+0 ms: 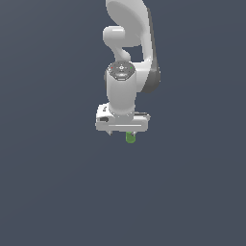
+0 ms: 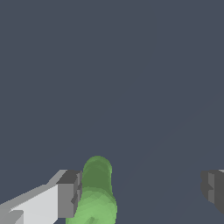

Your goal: Pick up the object and move it to a goal position.

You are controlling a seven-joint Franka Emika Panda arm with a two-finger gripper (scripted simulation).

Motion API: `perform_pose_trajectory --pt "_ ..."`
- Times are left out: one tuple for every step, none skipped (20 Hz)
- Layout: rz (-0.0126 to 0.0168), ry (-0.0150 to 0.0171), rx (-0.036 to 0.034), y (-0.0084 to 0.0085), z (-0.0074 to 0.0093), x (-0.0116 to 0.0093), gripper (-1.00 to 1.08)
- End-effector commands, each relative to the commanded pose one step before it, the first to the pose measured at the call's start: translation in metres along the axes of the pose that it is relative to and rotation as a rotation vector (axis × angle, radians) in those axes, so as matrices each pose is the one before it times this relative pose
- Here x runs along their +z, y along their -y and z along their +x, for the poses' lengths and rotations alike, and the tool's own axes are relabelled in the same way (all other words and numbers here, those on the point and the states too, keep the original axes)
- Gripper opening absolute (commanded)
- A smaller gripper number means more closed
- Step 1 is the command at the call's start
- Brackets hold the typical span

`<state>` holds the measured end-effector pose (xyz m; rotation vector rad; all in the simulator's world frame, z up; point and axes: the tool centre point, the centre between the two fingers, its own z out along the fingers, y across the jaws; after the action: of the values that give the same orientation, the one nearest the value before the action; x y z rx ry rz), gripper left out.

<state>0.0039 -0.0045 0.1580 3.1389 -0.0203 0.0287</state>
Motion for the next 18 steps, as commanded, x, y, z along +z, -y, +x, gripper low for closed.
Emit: perform_pose_trajectory --pt "0.0 0.0 0.0 -0.00001 0.0 0.0 1.0" --pt "-0.00058 -0.00006 0.00125 -0.00076 0.00004 0.0 1.0" --pt "-0.00156 -0.00015 0.00351 -0.00216 0.00011 0.00003 1.0" --pt "-0.00264 -0.00025 0.00591 -0.00363 0.00018 0.00005 1.0" --pt "-0.00364 -0.00033 0.00817 -0.00502 0.00024 0.00008 1.0" --pt "-0.00467 -0.00041 0.01047 -0.00642 0.0003 0.00012 1.0" --pt "-0.00517 -0.00043 0.01161 -0.00709 0.00033 0.00015 1.0" --pt "-0.00417 -0.00033 0.0094 -0.0057 0.00027 0.00014 1.0" --pt "-0.0031 -0.00023 0.00703 -0.00422 0.0002 0.00012 1.0" --pt "-0.00198 -0.00014 0.00456 -0.0027 0.00013 0.00008 1.0" --pt "-0.00089 -0.00006 0.00211 -0.0012 0.00005 0.00004 1.0" --pt "0.0 0.0 0.0 0.00007 -0.00002 -0.00002 1.0" --pt "0.00118 0.00008 -0.00277 0.00153 -0.00005 -0.00004 1.0" --pt "0.00037 0.00002 -0.00114 0.00047 0.00001 -0.00002 1.0" --pt "0.0 0.0 0.0 0.0004 -0.00007 0.0 1.0" --pt "0.00002 0.00008 0.00229 -0.0002 -0.00019 0.00005 1.0" --pt "0.00005 0.0001 0.00284 0.00035 -0.00033 0.00005 1.0" --pt "0.00018 0.00015 0.00384 0.00063 -0.00049 0.00007 1.0"
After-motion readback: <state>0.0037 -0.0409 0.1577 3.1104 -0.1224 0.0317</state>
